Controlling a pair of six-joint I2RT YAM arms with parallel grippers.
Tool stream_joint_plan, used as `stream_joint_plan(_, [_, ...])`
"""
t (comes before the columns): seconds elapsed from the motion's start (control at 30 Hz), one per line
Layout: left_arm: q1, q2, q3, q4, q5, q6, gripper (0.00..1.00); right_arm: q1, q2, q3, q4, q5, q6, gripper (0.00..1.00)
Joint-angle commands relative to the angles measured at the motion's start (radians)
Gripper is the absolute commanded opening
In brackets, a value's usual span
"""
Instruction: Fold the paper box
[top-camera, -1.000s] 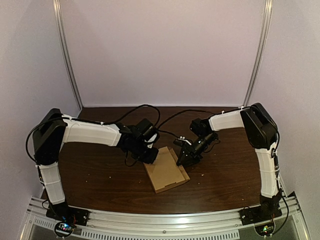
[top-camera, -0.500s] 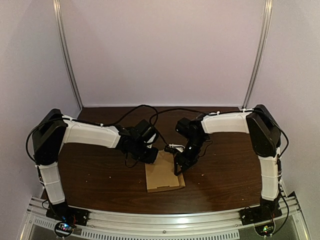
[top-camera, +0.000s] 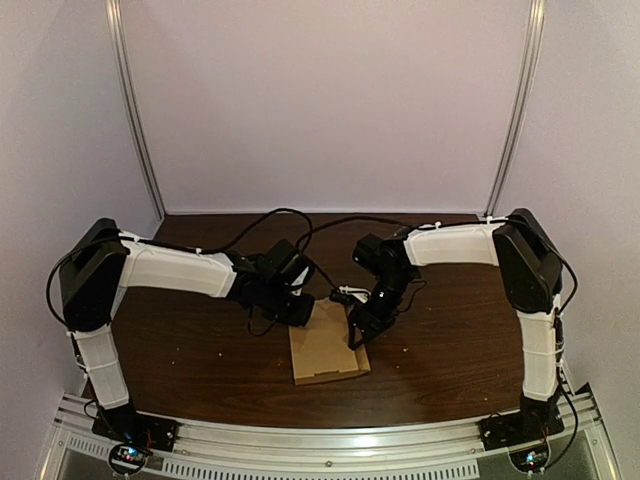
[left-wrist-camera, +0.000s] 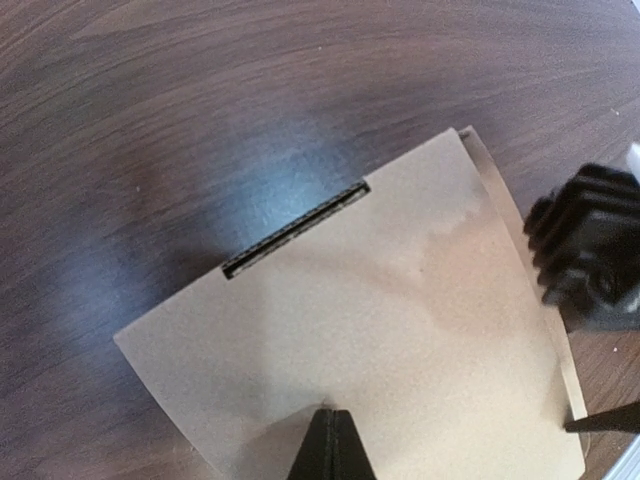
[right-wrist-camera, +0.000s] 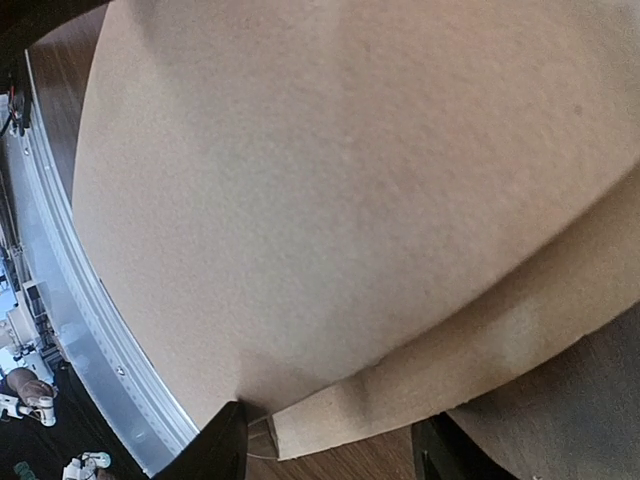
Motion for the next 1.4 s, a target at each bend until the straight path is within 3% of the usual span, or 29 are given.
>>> stream_joint_plan(0.0, [-0.013, -0.102, -0.019, -0.073, -0.039, 0.028, 0.0, -0.032, 0.0, -0.02, 0.066, -0.068, -0.019, 0.56])
stream_joint_plan(0.2, [-0.012, -0.129, -0.076, -0.138, -0.091, -0.018, 0.0, -0.06, 0.021, -0.024, 0.07, -0.116, -0.016, 0.61])
stream_joint_plan(0.43, [-0.014, -0.138, -0.195, -0.033, -0.038, -0.136, 0.0, -0.063, 0.042, -0.02, 0.07, -0.118, -0.015, 0.66])
stream_joint_plan(0.47, [-0.015, -0.143, -0.201, -0.023, -0.038, -0.142, 0.0, -0.066, 0.049, -0.018, 0.069, -0.119, -0.012, 0.73])
stream_joint_plan(0.5, [-0.018, -0.149, -0.203, -0.018, -0.044, -0.147, 0.0, -0.068, 0.056, -0.014, 0.066, -0.126, -0.01, 0.95])
stream_joint_plan(0.53, [-0.02, -0.158, -0.202, -0.02, -0.055, -0.149, 0.0, -0.071, 0.067, -0.01, 0.065, -0.136, -0.008, 0.99])
stream_joint_plan(0.7, [-0.02, -0.203, -0.19, -0.031, -0.105, -0.139, 0.0, -0.084, 0.096, -0.007, 0.074, -0.21, 0.002, 1.0])
stream_joint_plan(0.87, [-0.03, -0.171, -0.178, 0.084, -0.004, -0.098, 0.0, -0.083, 0.102, -0.001, 0.071, -0.22, 0.009, 0.99])
stream_joint_plan(1.2, [-0.047, 0.012, -0.14, 0.121, 0.048, -0.134, 0.0, -0.083, 0.15, 0.019, 0.063, -0.273, 0.025, 1.0])
stream_joint_plan(1.37, [-0.054, 0.055, -0.165, 0.175, 0.068, -0.167, 0.0, -0.061, 0.12, 0.05, 0.027, -0.181, 0.011, 1.0])
